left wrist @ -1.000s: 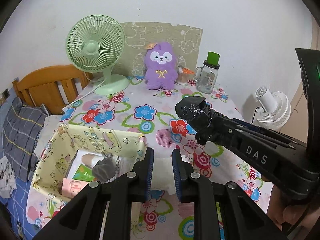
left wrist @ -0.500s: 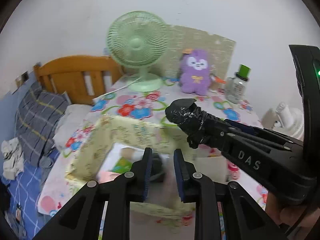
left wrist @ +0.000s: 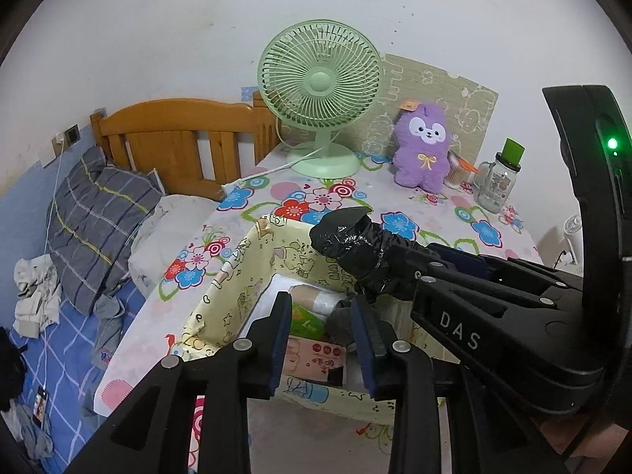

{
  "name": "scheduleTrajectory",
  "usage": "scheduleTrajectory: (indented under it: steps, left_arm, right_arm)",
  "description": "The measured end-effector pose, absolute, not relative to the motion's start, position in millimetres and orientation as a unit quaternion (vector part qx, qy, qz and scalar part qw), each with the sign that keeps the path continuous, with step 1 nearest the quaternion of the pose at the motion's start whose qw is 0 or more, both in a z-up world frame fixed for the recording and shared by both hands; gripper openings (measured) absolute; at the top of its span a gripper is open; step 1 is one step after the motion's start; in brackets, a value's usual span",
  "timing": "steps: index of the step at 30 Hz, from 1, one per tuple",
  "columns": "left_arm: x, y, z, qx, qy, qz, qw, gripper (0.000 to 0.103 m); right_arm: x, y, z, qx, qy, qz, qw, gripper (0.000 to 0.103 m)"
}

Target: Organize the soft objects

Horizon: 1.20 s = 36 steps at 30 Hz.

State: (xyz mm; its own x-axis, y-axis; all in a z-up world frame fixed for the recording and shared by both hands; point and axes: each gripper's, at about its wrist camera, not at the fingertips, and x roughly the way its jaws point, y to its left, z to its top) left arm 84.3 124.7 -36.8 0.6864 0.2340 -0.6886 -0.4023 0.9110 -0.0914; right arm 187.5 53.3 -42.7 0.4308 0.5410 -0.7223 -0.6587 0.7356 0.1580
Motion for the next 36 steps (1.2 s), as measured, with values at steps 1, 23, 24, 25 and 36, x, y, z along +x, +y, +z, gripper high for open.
scheduleTrajectory:
  steps: [1, 23, 24, 25, 36]
  left_arm:
    - [83, 125, -37, -0.119, 0.355, 0.175, 0.911, 0.037]
    - [78, 105, -24, -0.103, 0.336, 0.172, 0.92, 0.092]
    - [78, 102, -23, -0.101, 0.336, 0.169, 0.921, 0.093]
    - [78, 98, -23, -0.099, 0.335, 0.166, 0.922, 0.093]
    - [91, 47, -19, -0.068, 0.338, 0.122, 0.931, 0.095]
  right_arm:
    - [187, 55, -42, -0.075, 0.397, 0.355, 0.843, 0.031]
    - [181, 18, -20, -0.04, 0.373, 0.347, 0.86, 0.074]
    - [180, 14, -18, -0.038, 0.371, 0.344, 0.862, 0.074]
    - [178, 8, -16, -0.036, 0.368, 0.341, 0.864, 0.074]
    - [179, -58, -9, -0.011, 0.36, 0.297, 0.885, 0.074]
